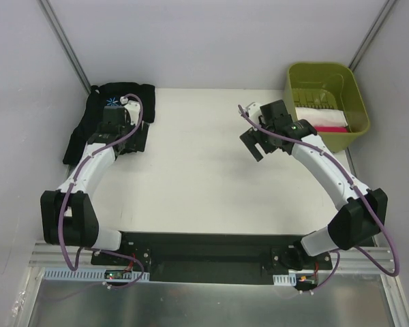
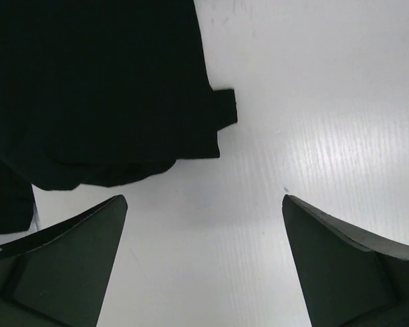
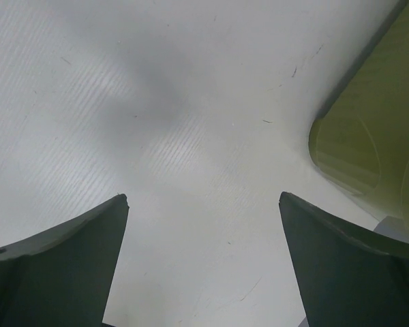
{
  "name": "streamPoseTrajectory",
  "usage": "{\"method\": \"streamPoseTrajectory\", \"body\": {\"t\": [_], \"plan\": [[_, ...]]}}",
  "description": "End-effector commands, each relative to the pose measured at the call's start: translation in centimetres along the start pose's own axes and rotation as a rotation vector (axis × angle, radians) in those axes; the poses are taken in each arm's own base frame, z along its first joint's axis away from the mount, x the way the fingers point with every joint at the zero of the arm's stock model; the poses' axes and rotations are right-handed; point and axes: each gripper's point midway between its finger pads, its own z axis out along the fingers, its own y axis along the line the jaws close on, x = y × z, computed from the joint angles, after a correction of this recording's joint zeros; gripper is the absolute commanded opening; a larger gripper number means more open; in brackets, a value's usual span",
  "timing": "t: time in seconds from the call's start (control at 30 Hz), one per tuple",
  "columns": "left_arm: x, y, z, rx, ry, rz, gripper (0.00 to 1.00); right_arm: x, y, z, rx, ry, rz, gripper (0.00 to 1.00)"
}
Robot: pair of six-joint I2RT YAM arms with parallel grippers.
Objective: Roll the t-shirts
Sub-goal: Move the T-shirt to the center of the board.
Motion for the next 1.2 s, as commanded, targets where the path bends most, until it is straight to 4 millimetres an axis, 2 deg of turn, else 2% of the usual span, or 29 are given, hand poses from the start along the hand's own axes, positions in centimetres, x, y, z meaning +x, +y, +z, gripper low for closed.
{"method": "streamPoseTrajectory", "body": {"t": [0.0, 0.03, 0.1, 0.2, 0.3, 0.33, 0.43, 0.47, 0.53, 0.57, 0.63, 0.67, 0.7, 0.77, 0.8, 0.87, 0.9, 0.93, 0.97, 1.0, 1.03, 1.07, 1.1, 1.13, 1.17], "plan": [[1.4, 2.0, 1.3, -0.066, 0.172, -0.027, 0.98, -1.0, 1.0, -1.2, -0.102, -0.009, -0.089, 0.96], [2.9, 2.2, 2.6, -0.07, 0.25, -0.041, 0.95, -1.0, 1.1, -1.3, -0.114, -0.009, -0.098, 0.96], [3.4, 3.7, 3.2, -0.102, 0.297, -0.08, 0.91, -1.0, 1.4, -1.2, -0.13, -0.002, -0.105, 0.96], [5.2, 4.3, 5.8, -0.093, 0.387, -0.091, 0.85, -0.9, 1.5, -1.0, -0.134, 0.008, -0.115, 0.96], [6.0, 4.1, 7.1, -0.053, 0.439, -0.08, 0.81, -0.6, 1.6, -0.8, -0.133, 0.024, -0.131, 0.96], [7.1, 3.7, 8.0, -0.039, 0.479, -0.076, 0.78, -0.7, 1.6, -0.8, -0.131, 0.024, -0.14, 0.96], [8.6, 3.0, 9.1, -0.004, 0.544, -0.078, 0.71, -0.5, 1.6, -0.7, -0.129, 0.034, -0.151, 0.96], [9.0, 2.6, 9.1, 0.017, 0.557, -0.083, 0.57, -0.6, 1.6, -0.7, -0.13, 0.03, -0.155, 0.96], [9.5, 1.5, 8.7, 0.075, 0.575, -0.088, 0.43, -0.4, 1.7, -0.7, -0.129, 0.033, -0.162, 0.96], [10.3, 1.2, 8.4, 0.086, 0.593, -0.086, 0.31, -0.5, 1.7, -0.7, -0.125, 0.028, -0.166, 0.96], [10.2, 0.2, 7.9, 0.14, 0.578, -0.088, 0.17, -0.2, 1.7, -0.5, -0.122, 0.034, -0.172, 0.96], [10.8, -0.2, 7.6, 0.158, 0.588, -0.087, 0.01, 0.1, 1.8, -0.3, -0.124, 0.041, -0.175, 0.96], [10.5, -0.4, 7.1, 0.178, 0.577, -0.076, 0.0, 0.1, 1.9, -0.3, -0.127, 0.042, -0.177, 0.96], [10.8, -2.1, 5.8, 0.256, 0.577, -0.061, 0.0, 0.4, 2.1, -0.3, -0.136, 0.048, -0.18, 0.96], [9.7, -2.6, 4.7, 0.289, 0.534, -0.032, 0.0, 0.5, 2.0, -0.4, -0.135, 0.048, -0.179, 0.96], [9.7, -6.6, 1.6, 0.476, 0.525, 0.008, 0.0, 0.5, 2.2, -0.4, -0.139, 0.047, -0.18, 0.96], [8.6, -7.4, -0.6, 0.53, 0.464, 0.084, 0.0, 0.7, 2.3, -0.4, -0.144, 0.051, -0.18, 0.96], [8.6, -8.4, -2.4, 0.585, 0.455, 0.128, 0.0, 0.8, 2.4, -0.5, -0.149, 0.051, -0.182, 0.96], [10.4, -10.0, -6.1, 0.695, 0.533, 0.139, 0.0, 0.8, 2.5, -0.6, -0.157, 0.049, -0.182, 0.96], [10.1, -10.3, -8.7, 0.727, 0.483, 0.22, 0.0, 0.7, 2.5, -0.7, -0.16, 0.047, -0.18, 0.96], [11.0, -10.4, -10.9, 0.759, 0.507, 0.24, 0.0, 0.9, 2.8, -0.8, -0.172, 0.051, -0.18, 0.96], [13.6, -10.2, -13.9, 0.794, 0.598, 0.261, 0.0, 0.9, 2.7, -0.9, -0.172, 0.05, -0.181, 0.96], [14.3, -9.4, -16.1, 0.792, 0.551, 0.367, 0.0, 0.8, 3.5, -0.9, -0.21, 0.04, -0.179, 0.96], [15.7, -8.7, -17.3, 0.781, 0.568, 0.43, 0.0, 0.8, 3.5, -0.8, -0.217, 0.041, -0.175, 0.96], [18.2, -8.0, -18.2, 0.795, 0.599, 0.515, 0.0, 0.7, 3.8, -0.6, -0.232, 0.042, -0.171, 0.96]]}}
